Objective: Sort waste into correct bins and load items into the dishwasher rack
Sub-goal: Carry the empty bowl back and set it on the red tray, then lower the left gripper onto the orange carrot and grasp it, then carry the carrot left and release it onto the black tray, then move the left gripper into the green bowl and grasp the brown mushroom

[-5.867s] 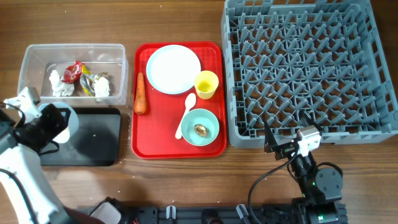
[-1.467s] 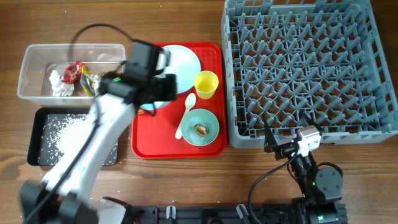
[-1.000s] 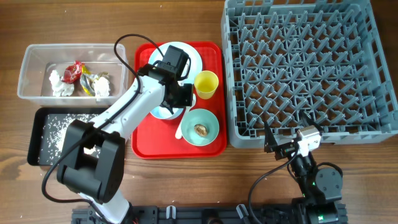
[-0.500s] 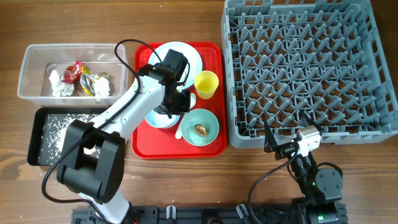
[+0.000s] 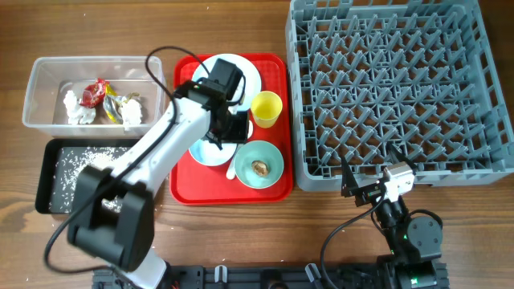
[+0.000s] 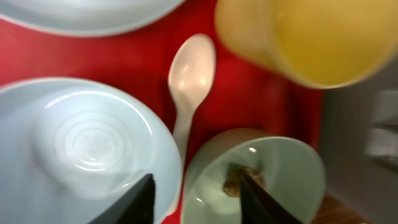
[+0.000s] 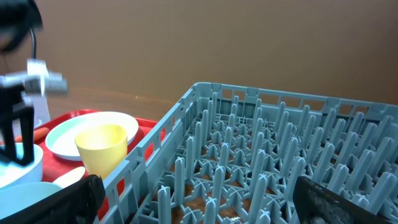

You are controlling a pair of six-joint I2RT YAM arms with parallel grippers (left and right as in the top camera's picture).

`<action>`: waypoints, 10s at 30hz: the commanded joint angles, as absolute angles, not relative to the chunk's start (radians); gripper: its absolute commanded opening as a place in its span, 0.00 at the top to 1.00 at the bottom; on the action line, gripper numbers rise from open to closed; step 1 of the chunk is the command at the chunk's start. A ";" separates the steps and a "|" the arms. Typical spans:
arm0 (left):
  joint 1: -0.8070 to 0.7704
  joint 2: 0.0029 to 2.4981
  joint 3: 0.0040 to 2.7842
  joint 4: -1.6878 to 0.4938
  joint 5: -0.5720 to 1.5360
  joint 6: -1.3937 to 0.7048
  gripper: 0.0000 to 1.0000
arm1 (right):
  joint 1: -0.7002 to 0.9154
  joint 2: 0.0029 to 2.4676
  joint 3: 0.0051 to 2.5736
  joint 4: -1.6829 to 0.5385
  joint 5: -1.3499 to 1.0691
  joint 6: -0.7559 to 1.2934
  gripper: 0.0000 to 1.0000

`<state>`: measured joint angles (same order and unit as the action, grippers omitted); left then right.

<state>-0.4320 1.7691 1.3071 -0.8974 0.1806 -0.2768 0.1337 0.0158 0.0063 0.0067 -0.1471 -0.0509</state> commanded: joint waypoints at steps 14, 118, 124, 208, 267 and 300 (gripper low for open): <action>-0.158 1.560 1.366 -0.955 0.191 -0.172 0.61 | 0.129 0.011 0.005 0.010 -0.133 -0.060 0.01; -0.211 1.869 1.275 -0.729 -0.184 -0.112 0.91 | 0.129 0.011 0.005 0.010 -0.133 -0.060 0.00; -0.212 1.869 1.275 -0.767 -0.125 -0.112 0.90 | 0.129 0.011 0.005 0.010 -0.133 -0.060 0.00; -0.160 1.909 1.296 -0.726 -0.053 -0.194 0.95 | 0.129 0.011 0.005 0.010 -0.133 -0.060 0.00; 0.618 1.440 0.770 -0.556 0.064 -0.749 0.83 | 0.129 0.011 0.005 0.010 -0.133 -0.060 0.00; -0.286 1.215 0.932 -0.517 0.285 -0.426 0.47 | 0.129 0.011 0.005 0.010 -0.133 -0.060 0.00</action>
<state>-0.1329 1.1797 0.9195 -0.5339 0.4118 -0.4480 0.1337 0.0158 0.0063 0.0067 -0.1471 -0.0509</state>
